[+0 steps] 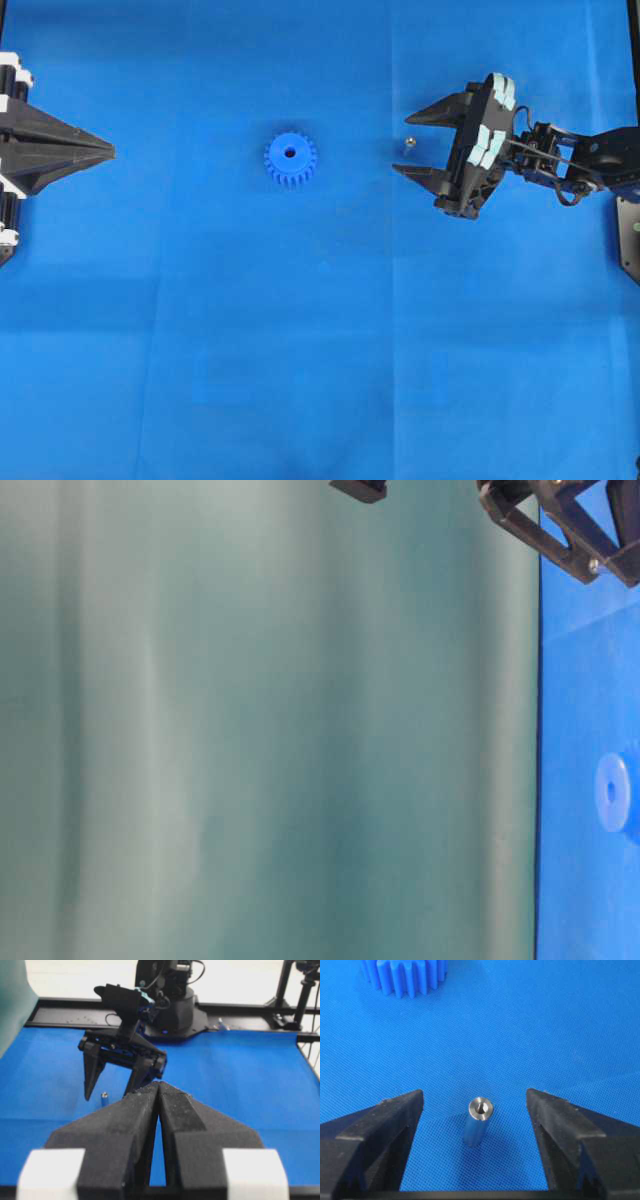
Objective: Insert the shaft placed at a random location into the center hole of the small gear at another random location.
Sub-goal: 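Lower the right gripper around the upright metal shaft and close, then lift the shaft with the right gripper and carry it left over the gear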
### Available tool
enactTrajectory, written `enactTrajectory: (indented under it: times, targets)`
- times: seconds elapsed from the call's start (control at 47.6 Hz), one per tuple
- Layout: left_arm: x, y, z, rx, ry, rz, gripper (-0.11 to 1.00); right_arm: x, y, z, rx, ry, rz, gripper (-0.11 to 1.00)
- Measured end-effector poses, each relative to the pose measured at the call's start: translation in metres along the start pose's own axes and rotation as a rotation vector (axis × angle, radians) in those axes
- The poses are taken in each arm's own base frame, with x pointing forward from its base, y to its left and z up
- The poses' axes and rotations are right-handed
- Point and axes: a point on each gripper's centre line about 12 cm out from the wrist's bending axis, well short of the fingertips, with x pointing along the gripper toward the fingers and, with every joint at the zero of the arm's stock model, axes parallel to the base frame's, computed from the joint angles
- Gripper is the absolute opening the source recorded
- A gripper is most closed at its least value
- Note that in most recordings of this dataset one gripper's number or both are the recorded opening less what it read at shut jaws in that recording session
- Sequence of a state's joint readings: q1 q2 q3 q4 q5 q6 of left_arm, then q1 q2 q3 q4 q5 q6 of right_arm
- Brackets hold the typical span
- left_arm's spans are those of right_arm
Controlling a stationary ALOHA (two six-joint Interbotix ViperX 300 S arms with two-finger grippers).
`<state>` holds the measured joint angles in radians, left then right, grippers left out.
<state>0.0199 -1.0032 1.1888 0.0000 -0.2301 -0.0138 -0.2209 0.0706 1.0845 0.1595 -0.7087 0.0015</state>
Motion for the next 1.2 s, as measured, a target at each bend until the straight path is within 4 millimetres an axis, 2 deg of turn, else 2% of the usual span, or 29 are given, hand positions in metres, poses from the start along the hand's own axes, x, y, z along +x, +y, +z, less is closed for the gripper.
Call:
enactTrajectory:
  times: [0.168,0.294,0.378,0.798,1.113,1.197]
  targets:
    - [-0.001,0.000,-0.001,-0.002,0.011,0.000,0.00,0.000,0.000,0.001,0.000,-0.006,0.000,0.41]
    - [-0.001,0.000,-0.001,-0.002,0.011,0.000,0.00,0.000,0.000,0.000,-0.001,-0.005,0.001,0.15]
    - [-0.001,0.000,-0.002,-0.003,0.011,0.000,0.00,0.000,0.000,0.001,0.002,-0.006,0.000,0.03]
    - [-0.001,0.000,-0.003,-0.003,0.015,0.000,0.00,-0.002,0.000,0.004,0.003,-0.009,0.001,0.03]
    - [-0.001,0.000,-0.003,0.000,0.018,0.001,0.00,-0.029,0.006,0.050,0.017,-0.044,0.033,0.03]
    - [-0.001,0.000,-0.003,-0.002,0.018,0.001,0.00,-0.034,0.007,0.055,0.021,-0.041,0.038,0.03]
